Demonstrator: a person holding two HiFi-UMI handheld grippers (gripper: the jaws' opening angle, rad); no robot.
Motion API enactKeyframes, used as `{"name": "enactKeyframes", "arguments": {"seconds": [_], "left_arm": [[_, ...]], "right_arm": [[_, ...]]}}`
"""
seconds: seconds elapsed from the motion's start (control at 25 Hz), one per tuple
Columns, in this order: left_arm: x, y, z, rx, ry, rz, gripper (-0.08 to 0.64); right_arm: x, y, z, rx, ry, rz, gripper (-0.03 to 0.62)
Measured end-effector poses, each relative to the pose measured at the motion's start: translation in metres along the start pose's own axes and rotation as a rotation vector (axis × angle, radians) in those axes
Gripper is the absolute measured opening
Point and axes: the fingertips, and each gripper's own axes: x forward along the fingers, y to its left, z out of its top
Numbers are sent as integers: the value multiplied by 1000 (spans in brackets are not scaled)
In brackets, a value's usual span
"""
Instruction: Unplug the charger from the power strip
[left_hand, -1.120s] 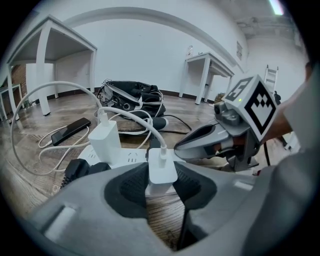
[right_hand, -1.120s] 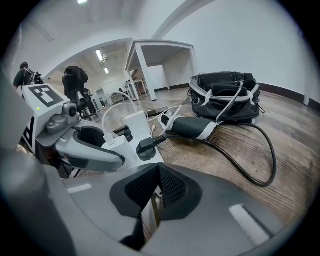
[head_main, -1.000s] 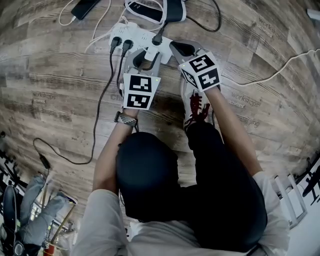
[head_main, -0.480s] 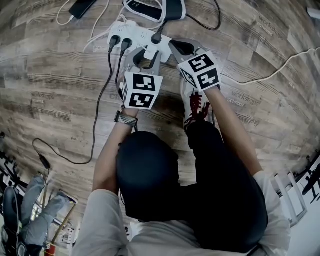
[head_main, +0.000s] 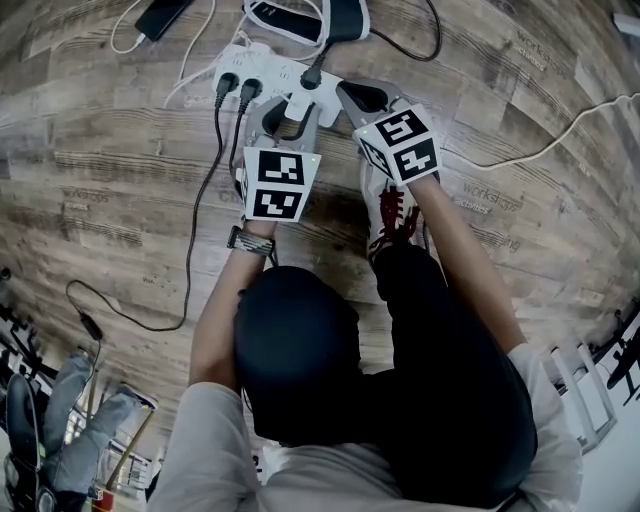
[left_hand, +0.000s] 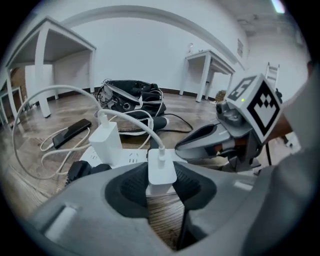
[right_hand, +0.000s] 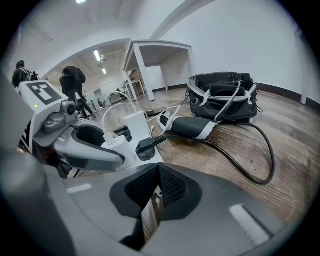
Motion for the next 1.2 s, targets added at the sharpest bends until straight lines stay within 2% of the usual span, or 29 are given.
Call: {"name": "enactKeyframes", "arguments": {"seconds": [0.12, 0.24, 0.52, 0.6, 0.68, 0.8, 0.88, 1.04, 1.2], "left_arm": [[1, -2, 0, 51, 18, 16, 141], [1, -2, 0, 41, 19, 13, 141], [-1, 2, 0, -111, -11, -43, 144], [-1, 2, 0, -126, -18, -49, 147], [-2, 3, 0, -72, -10, -31, 144], [-2, 2, 0, 68, 20, 13, 140], [-2, 2, -1, 92, 31, 19, 141], [-2, 4, -1, 49, 29, 6, 140], [-3, 6, -2, -75, -2, -42, 143]], "right_arm": [[0, 0, 0, -6, 3, 3, 0], [0, 0, 0, -7, 3, 5, 0], [0, 1, 0, -16, 7, -2, 1], [-1, 1, -1, -26, 11, -10, 0], [0, 3, -1, -29, 13, -6, 1], [1, 4, -1, -33, 13, 0, 0], [1, 6, -1, -44, 16, -3, 0], [1, 6, -1, -32, 14, 3, 0], [1, 6, -2, -30, 15, -1, 0]]}}
